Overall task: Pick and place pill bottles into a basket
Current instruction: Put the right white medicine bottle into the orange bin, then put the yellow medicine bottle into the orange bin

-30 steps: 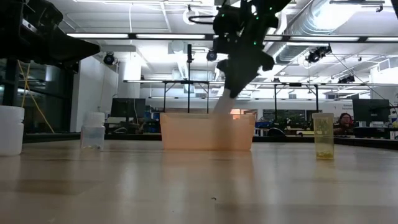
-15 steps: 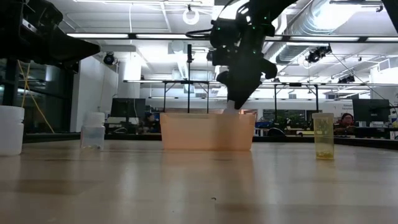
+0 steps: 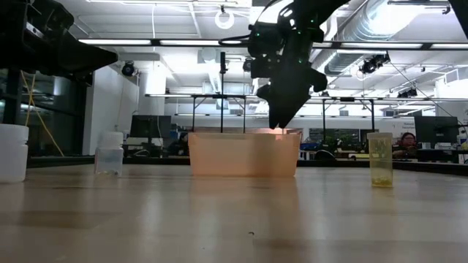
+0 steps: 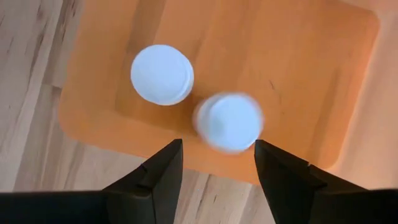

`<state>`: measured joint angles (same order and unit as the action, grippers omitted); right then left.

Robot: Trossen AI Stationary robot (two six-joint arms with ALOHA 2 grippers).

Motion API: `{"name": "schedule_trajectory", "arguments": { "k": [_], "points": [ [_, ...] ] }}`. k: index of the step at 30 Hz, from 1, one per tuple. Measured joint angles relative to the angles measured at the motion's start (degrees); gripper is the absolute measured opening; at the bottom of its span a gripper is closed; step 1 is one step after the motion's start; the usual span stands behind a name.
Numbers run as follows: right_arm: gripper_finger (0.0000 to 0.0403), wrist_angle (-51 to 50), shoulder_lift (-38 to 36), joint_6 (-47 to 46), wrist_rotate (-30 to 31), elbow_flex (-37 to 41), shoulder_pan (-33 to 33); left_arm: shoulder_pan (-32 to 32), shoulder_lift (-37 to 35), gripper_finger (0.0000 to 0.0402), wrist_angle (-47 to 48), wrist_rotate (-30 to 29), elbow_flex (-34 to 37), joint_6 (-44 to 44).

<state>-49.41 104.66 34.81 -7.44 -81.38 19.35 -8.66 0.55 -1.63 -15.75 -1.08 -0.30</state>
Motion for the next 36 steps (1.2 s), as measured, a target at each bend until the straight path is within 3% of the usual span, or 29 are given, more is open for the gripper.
{"name": "schedule_trajectory", "arguments": {
  "k": [3,9,11,13,19,24,28,36],
  "points": [
    [0.0192,0.3,0.0,0.0,1.2,0.0,0.0,0.0,0.0,0.0046,0.0,0.0,0.0,0.0],
    [0.0188,-0.1,0.0,-2.7,11.0,-2.1,0.0,0.0,0.0,0.0046,0.0,0.0,0.0,0.0],
    [0.0186,-2.4,0.0,-3.9,10.5,-3.9,0.1,0.0,0.0,0.0046,0.0,0.0,0.0,0.0],
    [0.0182,-7.2,0.0,-4.8,6.9,-6.2,-0.1,0.0,0.0,0.0046,0.0,0.0,0.0,0.0],
    [0.0172,-15.8,-1.2,-10.3,-12.7,-9.8,-1.4,0.0,0.0,0.0046,0.0,-0.2,0.0,0.0],
    [0.0159,-14.4,-6.2,-12.4,-14.0,-3.0,-6.2,0.0,0.0,0.0046,-0.1,-0.3,0.0,0.0],
    [0.0146,-7.2,-12.0,-19.0,-13.5,4.7,-11.2,0.0,0.0,0.0046,-0.1,-0.4,0.0,0.0],
    [0.0134,6.1,-21.0,-29.4,-4.8,17.9,-22.9,0.0,0.0,0.0046,-0.1,-0.5,0.0,0.0]
  ]
}}
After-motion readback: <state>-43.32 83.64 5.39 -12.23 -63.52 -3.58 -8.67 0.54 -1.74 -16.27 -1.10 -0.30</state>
